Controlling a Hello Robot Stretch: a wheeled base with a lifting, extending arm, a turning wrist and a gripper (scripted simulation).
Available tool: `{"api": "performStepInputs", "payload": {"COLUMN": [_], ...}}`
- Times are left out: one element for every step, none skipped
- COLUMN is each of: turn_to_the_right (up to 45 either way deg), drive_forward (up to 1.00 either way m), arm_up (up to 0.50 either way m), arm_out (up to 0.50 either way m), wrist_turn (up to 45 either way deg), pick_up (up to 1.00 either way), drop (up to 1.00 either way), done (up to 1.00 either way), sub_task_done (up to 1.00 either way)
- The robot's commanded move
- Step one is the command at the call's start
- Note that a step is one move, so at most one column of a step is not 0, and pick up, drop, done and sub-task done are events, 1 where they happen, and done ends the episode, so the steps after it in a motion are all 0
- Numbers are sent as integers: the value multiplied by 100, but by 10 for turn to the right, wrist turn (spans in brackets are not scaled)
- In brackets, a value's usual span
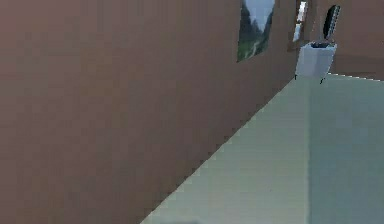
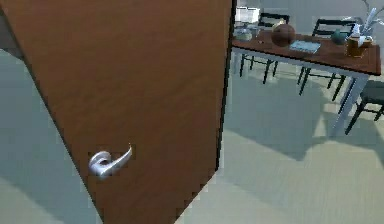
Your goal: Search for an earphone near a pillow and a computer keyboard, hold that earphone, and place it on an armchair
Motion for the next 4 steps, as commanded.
{"api": "performStepInputs", "payload": {"turn_to_the_right": [0, 240, 0, 120], "drive_forward": [55, 0, 15, 0], "arm_up": [0, 0, 0, 0], "arm_out": [0, 0, 0, 0], "wrist_turn": [0, 0, 0, 0], "pick_up": [0, 0, 0, 0], "drop": [0, 0, 0, 0], "done": [0, 0, 0, 0], "sub_task_done": [0, 0, 0, 0]}}
